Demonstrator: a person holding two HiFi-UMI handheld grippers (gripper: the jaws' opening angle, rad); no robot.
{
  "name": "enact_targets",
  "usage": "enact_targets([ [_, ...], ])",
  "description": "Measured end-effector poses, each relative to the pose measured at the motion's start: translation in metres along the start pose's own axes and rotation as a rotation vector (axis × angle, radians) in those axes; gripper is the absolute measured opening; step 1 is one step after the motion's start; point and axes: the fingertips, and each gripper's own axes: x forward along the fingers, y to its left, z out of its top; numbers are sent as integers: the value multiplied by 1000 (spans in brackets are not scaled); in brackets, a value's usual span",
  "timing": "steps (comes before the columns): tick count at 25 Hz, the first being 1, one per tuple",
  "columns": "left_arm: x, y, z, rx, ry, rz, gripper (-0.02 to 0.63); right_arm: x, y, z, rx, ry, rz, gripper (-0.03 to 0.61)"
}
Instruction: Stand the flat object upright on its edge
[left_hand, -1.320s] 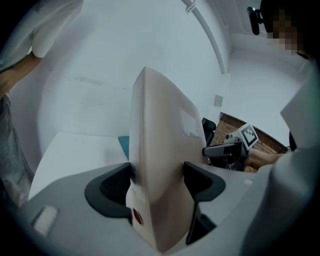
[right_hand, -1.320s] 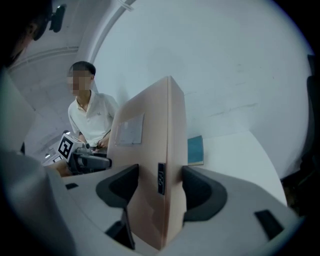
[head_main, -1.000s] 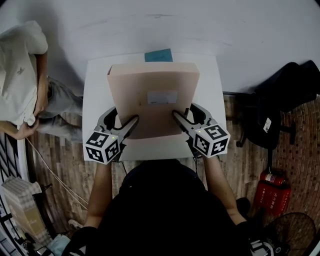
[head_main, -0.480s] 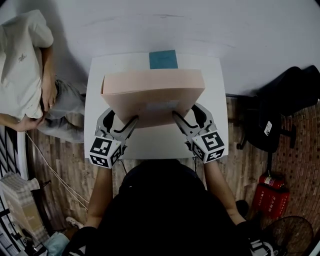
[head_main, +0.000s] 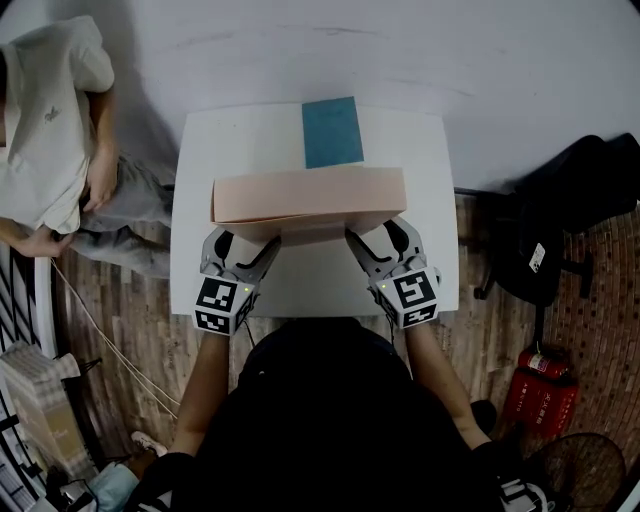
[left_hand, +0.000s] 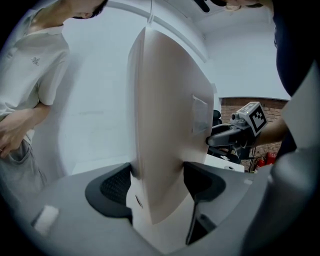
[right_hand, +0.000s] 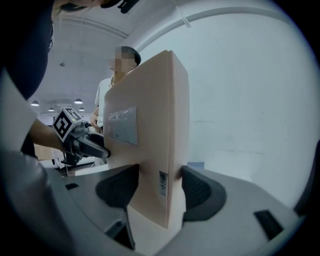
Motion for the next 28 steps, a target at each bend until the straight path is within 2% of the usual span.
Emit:
enact_targets([
  [9, 11, -4, -39, -16, 91, -5, 339, 9, 6, -38, 7, 94, 13, 278],
  [13, 13, -3, -41, -25, 88, -2, 339, 11, 5, -41, 33, 91, 18, 278],
  [28, 14, -2, -43, -30, 71, 8, 339, 13, 4, -41, 25, 99, 42, 278],
])
